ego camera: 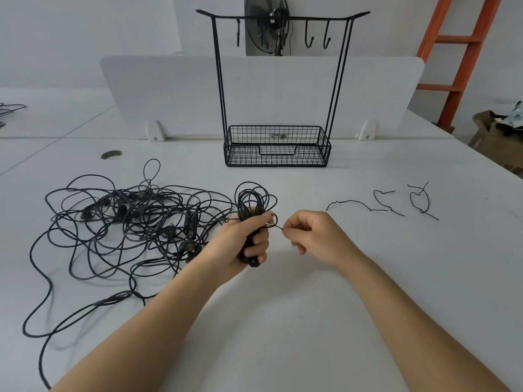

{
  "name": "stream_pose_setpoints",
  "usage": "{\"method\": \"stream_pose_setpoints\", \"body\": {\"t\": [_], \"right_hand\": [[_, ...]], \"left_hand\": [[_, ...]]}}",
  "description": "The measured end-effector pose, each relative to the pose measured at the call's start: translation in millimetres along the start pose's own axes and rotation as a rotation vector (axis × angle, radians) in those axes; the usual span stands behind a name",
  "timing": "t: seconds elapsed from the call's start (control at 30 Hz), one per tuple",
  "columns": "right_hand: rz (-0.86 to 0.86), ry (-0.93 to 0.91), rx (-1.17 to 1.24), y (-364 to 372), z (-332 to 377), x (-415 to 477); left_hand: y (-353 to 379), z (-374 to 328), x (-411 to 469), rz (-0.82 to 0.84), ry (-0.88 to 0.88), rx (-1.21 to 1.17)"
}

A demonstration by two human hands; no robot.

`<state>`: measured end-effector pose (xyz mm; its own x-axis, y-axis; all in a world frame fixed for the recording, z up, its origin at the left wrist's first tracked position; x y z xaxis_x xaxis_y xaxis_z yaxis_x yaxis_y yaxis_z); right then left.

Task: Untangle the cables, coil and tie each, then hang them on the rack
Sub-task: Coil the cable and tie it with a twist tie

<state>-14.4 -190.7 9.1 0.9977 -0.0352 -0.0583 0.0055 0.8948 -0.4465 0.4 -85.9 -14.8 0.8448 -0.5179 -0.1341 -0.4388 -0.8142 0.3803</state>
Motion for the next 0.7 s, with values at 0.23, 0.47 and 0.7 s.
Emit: {"method": "stream_pose_setpoints", "body": {"t": [0.23,0.47,0.7], "right_hand": [[-0.076,0.054,0.258,-8,-4,0],[0.201,0.066,-0.084,22,-7,-3],[0.09,-0.048,-0.049,2,7,-4]], "left_hand": [[17,6,-9,0.242,-0.098,0.043],[6,-4,-6,0.054,-0.047,0.061],[-9,-14,-4,-0.124,0.051,0.337]]}}
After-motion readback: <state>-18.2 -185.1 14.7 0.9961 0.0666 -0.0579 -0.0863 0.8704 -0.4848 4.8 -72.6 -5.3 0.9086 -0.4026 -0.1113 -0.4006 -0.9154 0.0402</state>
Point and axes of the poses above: each hand's wrist, its own x-axis towards the middle knuckle, its own y-axis out of the palm, z = x × y, the point moved 9 cm from there along x, towards the middle knuckle, and after that the axes turned 3 degrees about y, right-handed, at the moved point
